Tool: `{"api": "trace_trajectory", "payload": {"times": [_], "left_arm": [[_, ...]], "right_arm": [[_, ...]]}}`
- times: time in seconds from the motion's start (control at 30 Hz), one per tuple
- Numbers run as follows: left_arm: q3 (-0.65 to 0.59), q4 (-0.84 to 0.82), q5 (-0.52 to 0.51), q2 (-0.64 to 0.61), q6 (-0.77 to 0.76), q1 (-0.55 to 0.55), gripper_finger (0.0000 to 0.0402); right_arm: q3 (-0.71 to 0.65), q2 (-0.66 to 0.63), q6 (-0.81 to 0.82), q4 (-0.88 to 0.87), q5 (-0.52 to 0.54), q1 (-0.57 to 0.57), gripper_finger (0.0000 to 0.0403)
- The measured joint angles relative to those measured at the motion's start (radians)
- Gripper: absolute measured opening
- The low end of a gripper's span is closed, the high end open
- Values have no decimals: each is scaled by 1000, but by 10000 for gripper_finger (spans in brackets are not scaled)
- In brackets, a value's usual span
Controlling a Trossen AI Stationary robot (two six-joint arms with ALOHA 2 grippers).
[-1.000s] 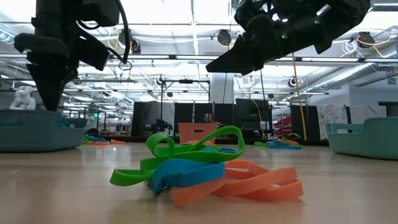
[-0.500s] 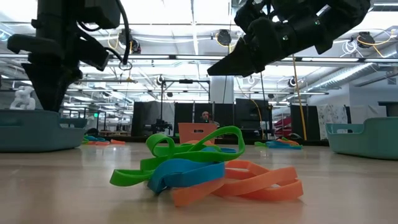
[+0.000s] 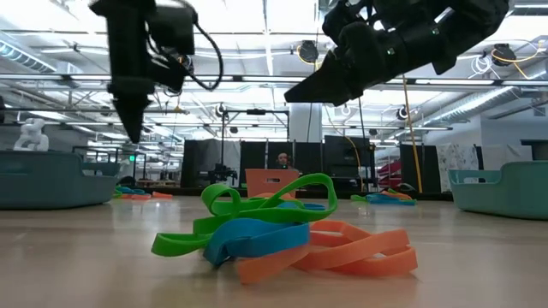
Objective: Sort rubber bands into baskets
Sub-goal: Put the blue rubber band into the blue bin
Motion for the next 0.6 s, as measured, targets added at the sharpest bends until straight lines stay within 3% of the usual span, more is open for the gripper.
{"api": "trace_trajectory", "payload": {"times": [0.17, 0.3, 0.4, 0.6], "left_arm": [[0, 43, 26, 25, 106, 296, 141], [0, 84, 86, 96, 218, 465, 141], [0, 147, 135, 170, 314, 529, 141], [0, 188, 111, 277, 366, 582, 141]], "right_arm": [[0, 0, 1, 0, 0, -1, 18], [0, 0, 18, -1, 0, -1, 18], [0, 0, 17, -8, 0, -1, 18], [0, 0, 6, -21, 0, -2, 18]]}}
